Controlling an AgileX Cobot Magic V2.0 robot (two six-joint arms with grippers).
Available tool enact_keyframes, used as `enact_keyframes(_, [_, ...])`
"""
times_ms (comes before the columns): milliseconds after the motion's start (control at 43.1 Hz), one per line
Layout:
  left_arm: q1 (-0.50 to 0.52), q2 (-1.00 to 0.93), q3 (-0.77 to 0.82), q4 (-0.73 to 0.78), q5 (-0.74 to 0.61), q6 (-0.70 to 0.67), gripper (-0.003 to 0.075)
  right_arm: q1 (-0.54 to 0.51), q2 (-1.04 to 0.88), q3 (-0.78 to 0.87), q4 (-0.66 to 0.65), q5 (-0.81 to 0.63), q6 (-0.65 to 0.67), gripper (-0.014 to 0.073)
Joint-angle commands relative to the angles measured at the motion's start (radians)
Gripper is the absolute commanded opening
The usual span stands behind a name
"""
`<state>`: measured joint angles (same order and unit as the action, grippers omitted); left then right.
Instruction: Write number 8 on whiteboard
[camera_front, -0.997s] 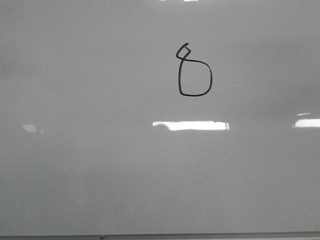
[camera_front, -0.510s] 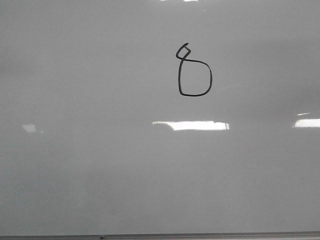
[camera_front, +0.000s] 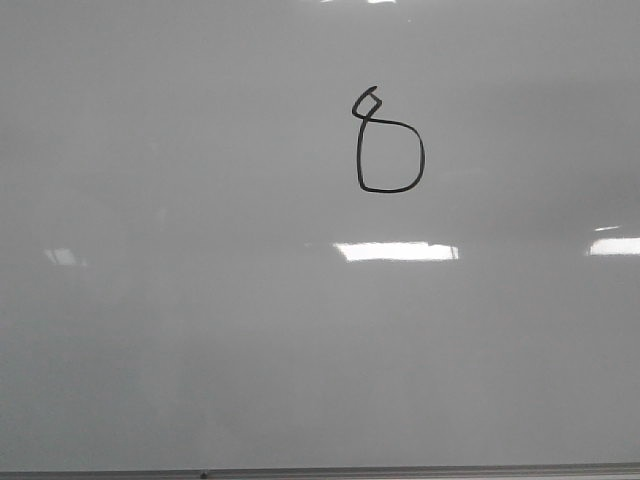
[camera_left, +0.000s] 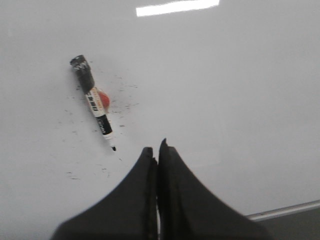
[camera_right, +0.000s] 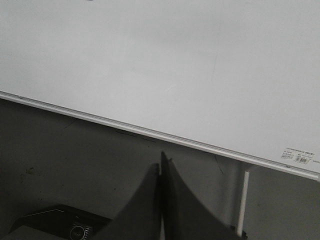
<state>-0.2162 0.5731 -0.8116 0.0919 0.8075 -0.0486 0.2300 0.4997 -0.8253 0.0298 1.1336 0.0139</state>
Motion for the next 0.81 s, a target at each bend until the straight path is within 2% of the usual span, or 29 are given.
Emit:
enact_keyframes(0, [0.042, -0.065, 0.061, -0.02, -0.16, 0.068, -0.002, -0.006, 0.006, -0.024, -0.009, -0.056, 0.001, -0.0108])
enact_keyframes(301, [0.173, -0.326, 0.452, -0.052, -0.515, 0.072, -0.002, -0.006, 0.006, -0.024, -0.009, -0.056, 0.001, -0.0108])
enact_keyframes(463, [0.229, -0.455, 0.652, -0.131, -0.717, 0.072, -0.002, -0.006, 0.006, -0.024, -0.009, -0.056, 0.001, -0.0108])
enact_keyframes(788, [0.238, -0.594, 0.834, -0.165, -0.897, 0.072, -0.002, -0.006, 0.006, -0.024, -0.009, -0.056, 0.001, -0.0108])
